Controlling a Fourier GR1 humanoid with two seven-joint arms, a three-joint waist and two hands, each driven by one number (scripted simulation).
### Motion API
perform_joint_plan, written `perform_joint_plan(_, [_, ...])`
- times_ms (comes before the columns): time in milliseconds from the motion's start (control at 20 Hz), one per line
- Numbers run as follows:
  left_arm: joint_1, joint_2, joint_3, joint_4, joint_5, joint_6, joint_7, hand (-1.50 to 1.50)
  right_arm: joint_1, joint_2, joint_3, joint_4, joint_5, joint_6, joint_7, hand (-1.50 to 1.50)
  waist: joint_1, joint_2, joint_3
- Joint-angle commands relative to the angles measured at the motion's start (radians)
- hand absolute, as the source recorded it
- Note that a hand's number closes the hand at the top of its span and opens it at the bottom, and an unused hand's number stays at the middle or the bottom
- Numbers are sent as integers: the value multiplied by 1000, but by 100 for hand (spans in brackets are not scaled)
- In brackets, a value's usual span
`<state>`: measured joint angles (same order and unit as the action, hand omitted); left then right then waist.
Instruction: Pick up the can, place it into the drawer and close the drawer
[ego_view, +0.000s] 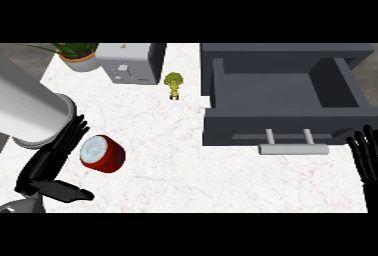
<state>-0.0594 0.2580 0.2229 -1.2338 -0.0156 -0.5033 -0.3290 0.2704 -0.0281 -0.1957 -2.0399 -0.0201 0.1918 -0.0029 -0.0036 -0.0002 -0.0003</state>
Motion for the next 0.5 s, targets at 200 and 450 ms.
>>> perform_joint_plan(200, [-26, 2, -15, 219, -100, 39, -194, -150, 10, 1, -28, -120, -46, 0, 87, -150, -3, 0, 0])
perform_joint_plan(450, [-64, 16, 4, 279, -81, 30, -190, -150, -47, -12, -45, -17, -42, -7, 40, -150, -1, 0, 0])
